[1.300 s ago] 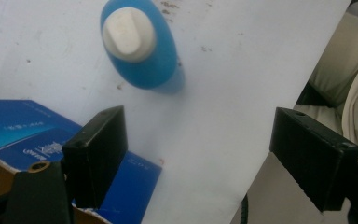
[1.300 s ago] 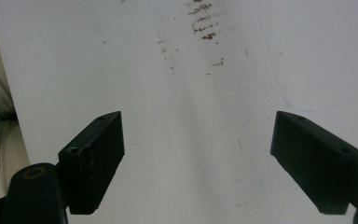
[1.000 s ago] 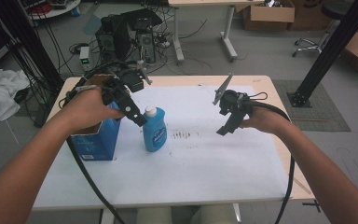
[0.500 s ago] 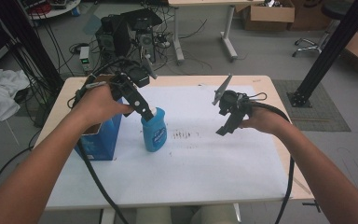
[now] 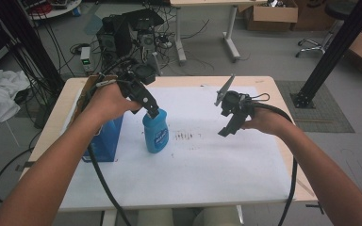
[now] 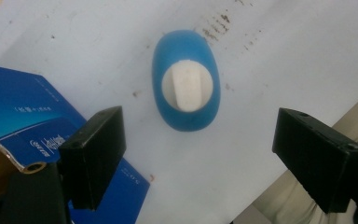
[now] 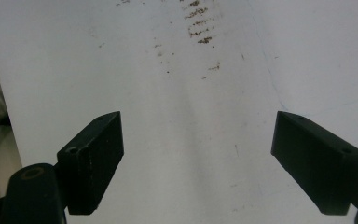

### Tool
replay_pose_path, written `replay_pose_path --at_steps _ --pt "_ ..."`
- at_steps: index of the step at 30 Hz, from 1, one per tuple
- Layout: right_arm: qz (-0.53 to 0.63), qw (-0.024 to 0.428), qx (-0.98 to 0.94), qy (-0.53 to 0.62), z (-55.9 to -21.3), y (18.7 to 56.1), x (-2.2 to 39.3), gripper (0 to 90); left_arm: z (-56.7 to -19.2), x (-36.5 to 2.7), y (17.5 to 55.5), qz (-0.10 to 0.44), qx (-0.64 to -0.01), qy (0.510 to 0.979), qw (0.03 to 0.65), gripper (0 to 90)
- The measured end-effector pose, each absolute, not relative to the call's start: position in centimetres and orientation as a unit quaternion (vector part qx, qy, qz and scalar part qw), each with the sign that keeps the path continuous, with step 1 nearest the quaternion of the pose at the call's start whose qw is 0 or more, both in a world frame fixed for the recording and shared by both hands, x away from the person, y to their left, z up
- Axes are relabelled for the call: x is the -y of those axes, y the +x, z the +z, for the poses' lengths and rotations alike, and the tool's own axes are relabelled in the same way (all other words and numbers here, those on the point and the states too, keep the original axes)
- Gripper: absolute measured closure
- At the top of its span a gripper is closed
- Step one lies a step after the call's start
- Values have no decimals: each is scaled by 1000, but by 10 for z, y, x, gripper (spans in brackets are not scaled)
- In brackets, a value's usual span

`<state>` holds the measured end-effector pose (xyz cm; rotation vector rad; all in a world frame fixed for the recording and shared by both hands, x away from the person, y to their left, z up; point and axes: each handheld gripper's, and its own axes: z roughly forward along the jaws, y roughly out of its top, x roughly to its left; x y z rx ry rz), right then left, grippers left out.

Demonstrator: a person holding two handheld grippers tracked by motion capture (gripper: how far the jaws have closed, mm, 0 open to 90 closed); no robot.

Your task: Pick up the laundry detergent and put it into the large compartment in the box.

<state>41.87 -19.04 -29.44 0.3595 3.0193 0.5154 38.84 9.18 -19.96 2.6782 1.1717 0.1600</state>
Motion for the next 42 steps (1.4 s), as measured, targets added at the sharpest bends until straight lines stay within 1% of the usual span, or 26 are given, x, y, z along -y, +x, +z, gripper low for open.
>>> replay_pose_path --at_steps 18,42 --pt "174 28 -977 121 -293 420 196 167 -212 -80 405 50 -420 901 100 183" --pt "180 28 -975 126 -292 420 198 170 -252 -63 415 46 -400 913 59 181"
